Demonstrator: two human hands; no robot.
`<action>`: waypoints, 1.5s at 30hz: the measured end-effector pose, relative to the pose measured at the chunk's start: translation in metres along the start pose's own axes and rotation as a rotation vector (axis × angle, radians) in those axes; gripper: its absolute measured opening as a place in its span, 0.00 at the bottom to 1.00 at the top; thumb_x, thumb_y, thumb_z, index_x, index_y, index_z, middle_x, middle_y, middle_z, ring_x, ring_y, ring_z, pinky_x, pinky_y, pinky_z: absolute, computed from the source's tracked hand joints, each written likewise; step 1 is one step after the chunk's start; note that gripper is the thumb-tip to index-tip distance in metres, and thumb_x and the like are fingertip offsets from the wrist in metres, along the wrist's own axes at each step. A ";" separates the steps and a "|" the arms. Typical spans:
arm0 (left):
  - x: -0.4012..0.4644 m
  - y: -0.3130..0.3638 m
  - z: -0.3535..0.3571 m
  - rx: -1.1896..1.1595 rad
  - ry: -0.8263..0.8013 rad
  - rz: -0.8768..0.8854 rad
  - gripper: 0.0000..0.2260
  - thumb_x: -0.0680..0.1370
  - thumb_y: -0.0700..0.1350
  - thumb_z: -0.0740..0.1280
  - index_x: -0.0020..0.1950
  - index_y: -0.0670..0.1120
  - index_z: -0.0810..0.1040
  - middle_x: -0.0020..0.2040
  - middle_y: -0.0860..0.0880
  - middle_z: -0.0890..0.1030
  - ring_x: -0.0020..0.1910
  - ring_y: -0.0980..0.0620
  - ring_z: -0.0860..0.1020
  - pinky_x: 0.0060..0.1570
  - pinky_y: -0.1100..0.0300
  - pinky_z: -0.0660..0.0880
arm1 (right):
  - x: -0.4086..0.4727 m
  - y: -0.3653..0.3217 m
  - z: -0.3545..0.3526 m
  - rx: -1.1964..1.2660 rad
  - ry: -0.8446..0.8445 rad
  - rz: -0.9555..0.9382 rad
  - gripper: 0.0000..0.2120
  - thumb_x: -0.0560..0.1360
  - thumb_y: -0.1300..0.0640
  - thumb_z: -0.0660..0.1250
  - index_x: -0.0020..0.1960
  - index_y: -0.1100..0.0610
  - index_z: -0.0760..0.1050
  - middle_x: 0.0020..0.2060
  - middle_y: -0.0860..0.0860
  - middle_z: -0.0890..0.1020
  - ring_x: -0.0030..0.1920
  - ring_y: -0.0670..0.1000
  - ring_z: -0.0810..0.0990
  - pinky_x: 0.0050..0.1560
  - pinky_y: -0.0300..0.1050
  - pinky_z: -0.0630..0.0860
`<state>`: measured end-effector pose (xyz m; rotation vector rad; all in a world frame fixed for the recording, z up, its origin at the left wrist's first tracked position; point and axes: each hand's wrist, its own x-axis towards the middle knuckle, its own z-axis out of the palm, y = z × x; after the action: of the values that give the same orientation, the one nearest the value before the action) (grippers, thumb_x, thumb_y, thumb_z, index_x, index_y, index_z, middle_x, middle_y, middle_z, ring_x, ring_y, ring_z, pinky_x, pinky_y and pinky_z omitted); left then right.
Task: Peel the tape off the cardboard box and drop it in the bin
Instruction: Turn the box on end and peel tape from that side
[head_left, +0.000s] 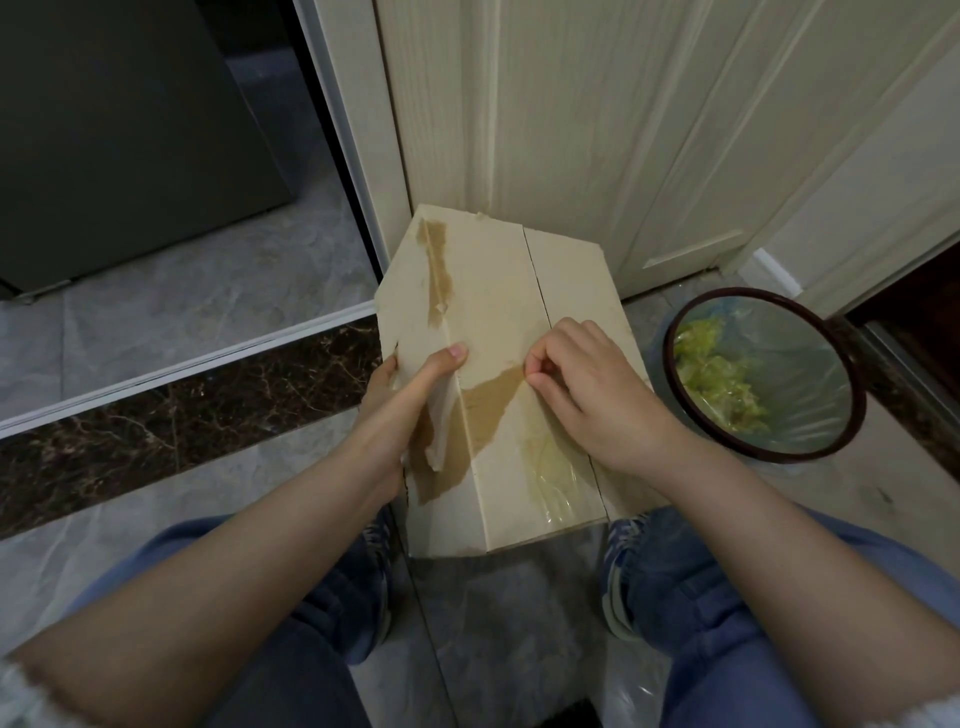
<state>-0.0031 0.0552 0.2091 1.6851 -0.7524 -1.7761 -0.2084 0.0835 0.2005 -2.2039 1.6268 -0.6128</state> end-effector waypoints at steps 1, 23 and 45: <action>0.001 0.000 0.000 -0.005 0.005 -0.003 0.36 0.71 0.60 0.74 0.77 0.56 0.66 0.53 0.58 0.75 0.50 0.55 0.74 0.56 0.49 0.71 | -0.001 -0.001 0.001 -0.010 0.012 0.001 0.02 0.80 0.58 0.62 0.50 0.53 0.72 0.47 0.45 0.71 0.49 0.48 0.68 0.52 0.47 0.70; 0.001 -0.004 -0.001 0.001 -0.059 0.082 0.45 0.58 0.66 0.81 0.73 0.56 0.73 0.61 0.54 0.83 0.60 0.51 0.80 0.57 0.54 0.76 | 0.000 -0.009 0.001 -0.182 0.076 -0.039 0.02 0.79 0.60 0.62 0.50 0.55 0.71 0.47 0.48 0.72 0.47 0.50 0.69 0.49 0.49 0.70; 0.005 -0.003 -0.002 -0.025 -0.039 0.022 0.46 0.62 0.64 0.75 0.78 0.56 0.65 0.56 0.58 0.75 0.52 0.55 0.74 0.58 0.47 0.71 | 0.000 -0.002 0.008 0.128 0.030 0.046 0.08 0.80 0.68 0.56 0.49 0.57 0.67 0.49 0.49 0.69 0.48 0.46 0.68 0.51 0.33 0.66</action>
<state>-0.0011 0.0530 0.2036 1.6243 -0.7602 -1.8009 -0.2031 0.0843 0.1946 -2.0697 1.6020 -0.7197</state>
